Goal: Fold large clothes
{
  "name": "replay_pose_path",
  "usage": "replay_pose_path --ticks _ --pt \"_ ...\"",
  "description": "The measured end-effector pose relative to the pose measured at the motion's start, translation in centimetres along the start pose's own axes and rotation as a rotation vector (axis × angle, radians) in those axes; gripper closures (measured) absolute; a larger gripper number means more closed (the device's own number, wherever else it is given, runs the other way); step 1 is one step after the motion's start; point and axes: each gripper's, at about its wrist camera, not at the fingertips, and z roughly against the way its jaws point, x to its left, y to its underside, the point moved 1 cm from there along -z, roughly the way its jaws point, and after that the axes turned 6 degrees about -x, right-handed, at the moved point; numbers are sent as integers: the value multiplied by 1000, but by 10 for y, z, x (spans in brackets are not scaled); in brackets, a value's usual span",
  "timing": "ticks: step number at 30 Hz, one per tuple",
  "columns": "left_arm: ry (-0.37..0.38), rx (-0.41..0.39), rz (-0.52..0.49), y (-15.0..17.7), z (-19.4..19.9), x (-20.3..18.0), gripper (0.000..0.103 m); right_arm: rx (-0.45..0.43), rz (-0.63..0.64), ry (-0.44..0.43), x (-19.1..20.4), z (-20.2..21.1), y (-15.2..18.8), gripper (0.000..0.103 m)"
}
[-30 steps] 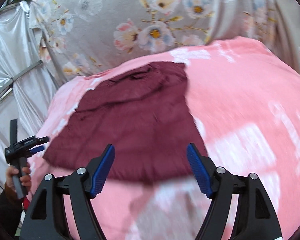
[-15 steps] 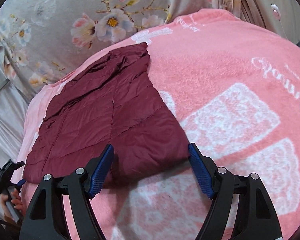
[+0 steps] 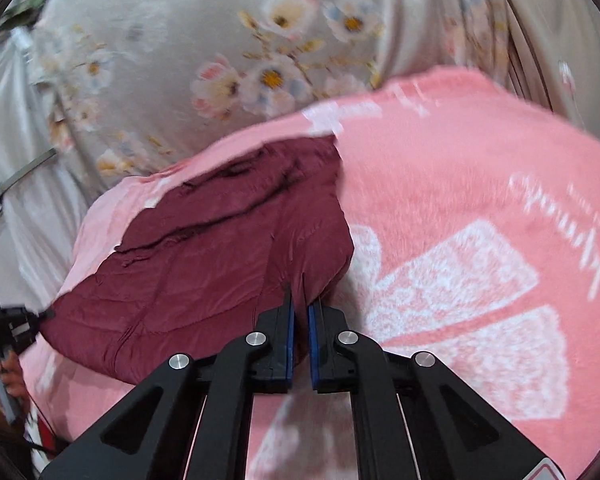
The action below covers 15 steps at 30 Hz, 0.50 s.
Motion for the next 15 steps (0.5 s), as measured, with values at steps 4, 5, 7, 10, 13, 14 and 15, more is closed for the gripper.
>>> replay_pose_path --ticks 4,5,7,10,13,14,15 --pt "85 -54 -24 6 72 -7 99 -118 196 -18 29 75 -2 99" --pt "101 -83 -32 7 95 -9 99 -142 221 -23 33 89 -3 99" --pt "130 -145 -43 7 137 -15 99 -213 266 -33 41 128 -9 99" --pt "153 -228 -70 1 174 -28 99 -307 263 -37 45 161 -25 99" --pt "171 -306 -117 -14 184 -52 99 -387 204 -25 47 164 -51 99" --pt "160 -314 -126 -19 180 -56 99 -396 175 -27 45 156 -60 99" --pt "143 -321 -141 -27 168 -63 99 -399 143 -26 42 144 -69 99"
